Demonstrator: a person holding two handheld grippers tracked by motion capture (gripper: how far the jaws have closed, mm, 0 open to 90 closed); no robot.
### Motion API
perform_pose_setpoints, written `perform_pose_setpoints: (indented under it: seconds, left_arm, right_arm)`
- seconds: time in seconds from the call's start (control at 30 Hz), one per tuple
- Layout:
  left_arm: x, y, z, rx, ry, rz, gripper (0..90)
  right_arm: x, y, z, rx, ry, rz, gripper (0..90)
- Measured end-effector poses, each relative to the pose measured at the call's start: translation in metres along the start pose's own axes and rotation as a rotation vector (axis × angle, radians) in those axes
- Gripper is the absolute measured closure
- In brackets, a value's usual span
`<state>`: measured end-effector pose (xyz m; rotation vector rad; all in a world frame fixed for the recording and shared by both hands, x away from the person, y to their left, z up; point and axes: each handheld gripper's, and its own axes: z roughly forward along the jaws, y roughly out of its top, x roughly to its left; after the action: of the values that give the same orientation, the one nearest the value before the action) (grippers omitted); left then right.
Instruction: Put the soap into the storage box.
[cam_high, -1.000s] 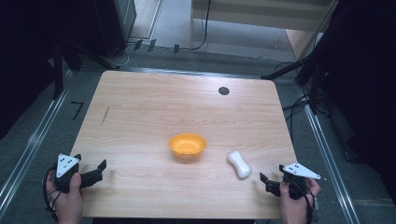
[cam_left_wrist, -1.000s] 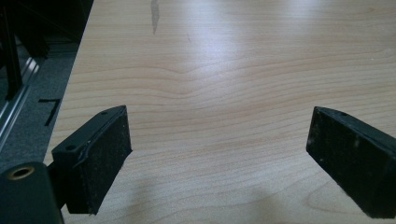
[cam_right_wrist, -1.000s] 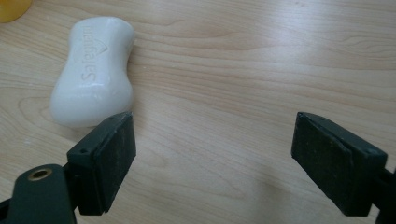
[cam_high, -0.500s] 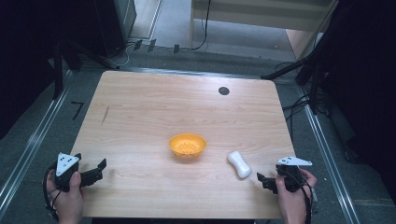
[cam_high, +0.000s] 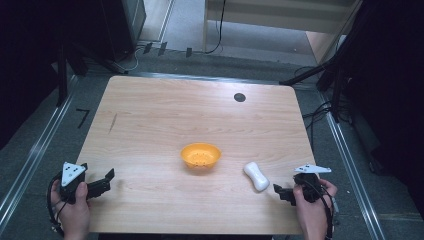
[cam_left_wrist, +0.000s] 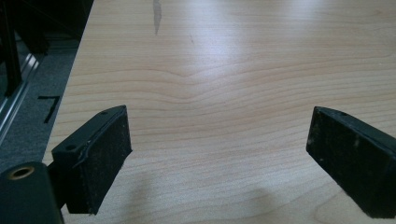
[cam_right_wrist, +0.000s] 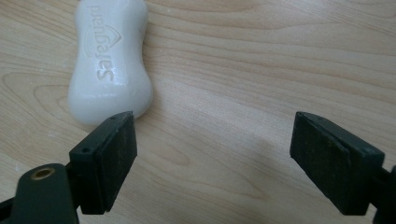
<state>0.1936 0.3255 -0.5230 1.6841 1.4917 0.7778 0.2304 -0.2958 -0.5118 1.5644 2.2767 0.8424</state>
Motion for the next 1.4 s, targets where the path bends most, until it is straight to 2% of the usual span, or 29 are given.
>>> perform_pose_setpoints:
  seconds: [0.43, 0.8, 1.4]
  left_arm:
    - [-0.001, 0.0, 0.001, 0.003, 0.002, 0.005, 6.9]
    - [-0.001, 0.0, 0.001, 0.007, 0.001, 0.003, 6.9]
    - [-0.001, 0.001, 0.002, 0.007, 0.003, -0.001, 6.9]
  right_arm:
    - [0.01, 0.014, 0.006, 0.066, 0.028, -0.025, 15.4]
    - [0.019, 0.028, 0.006, 0.069, 0.04, -0.038, 13.7]
    - [0.038, 0.047, 0.021, 0.109, 0.056, -0.06, 13.2]
